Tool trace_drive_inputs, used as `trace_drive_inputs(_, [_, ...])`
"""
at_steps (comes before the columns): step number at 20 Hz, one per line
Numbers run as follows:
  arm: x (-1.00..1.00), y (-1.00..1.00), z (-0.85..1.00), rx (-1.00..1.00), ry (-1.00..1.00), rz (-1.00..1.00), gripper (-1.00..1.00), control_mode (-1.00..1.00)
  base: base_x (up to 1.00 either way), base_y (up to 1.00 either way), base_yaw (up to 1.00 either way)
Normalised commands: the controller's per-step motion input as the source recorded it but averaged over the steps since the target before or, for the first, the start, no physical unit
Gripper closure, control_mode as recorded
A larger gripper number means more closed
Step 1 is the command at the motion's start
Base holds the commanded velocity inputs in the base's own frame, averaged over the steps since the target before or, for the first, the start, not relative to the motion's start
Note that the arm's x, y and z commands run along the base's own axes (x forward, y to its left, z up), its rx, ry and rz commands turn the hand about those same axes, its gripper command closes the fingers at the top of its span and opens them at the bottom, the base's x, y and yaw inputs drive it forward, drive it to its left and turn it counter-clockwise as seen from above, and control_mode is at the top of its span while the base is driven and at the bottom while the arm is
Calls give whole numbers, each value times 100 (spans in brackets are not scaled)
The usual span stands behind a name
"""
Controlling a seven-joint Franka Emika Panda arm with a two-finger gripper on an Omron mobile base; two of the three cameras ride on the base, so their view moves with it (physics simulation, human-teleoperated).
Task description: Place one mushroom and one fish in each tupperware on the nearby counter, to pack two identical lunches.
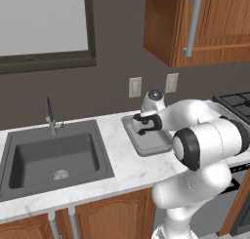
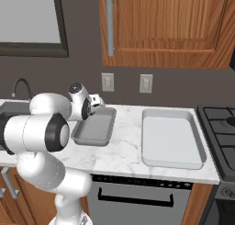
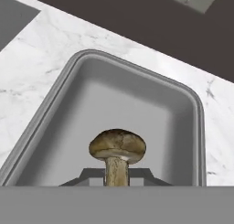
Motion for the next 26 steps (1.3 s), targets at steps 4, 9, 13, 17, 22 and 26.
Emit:
trace_drive_inputs(4, [32,0,-47,0,0,0,100,-100,0,0,0])
trace_drive_inputs(9, [31,0,-37,0,0,0,100,-100,0,0,0])
trace_drive_inputs(13, [37,0,-28,0,1,0,100,-100,0,0,0])
trace_drive_inputs(17, [35,0,-22,0,2,0,-100,-100,0,0,0])
trace_drive_inputs(22, [6,0,-3,0,4,0,-100,-100,0,0,0])
trace_drive_inputs(26, [-5,-2,4,0,6,-2,-100,-100,0,0,0])
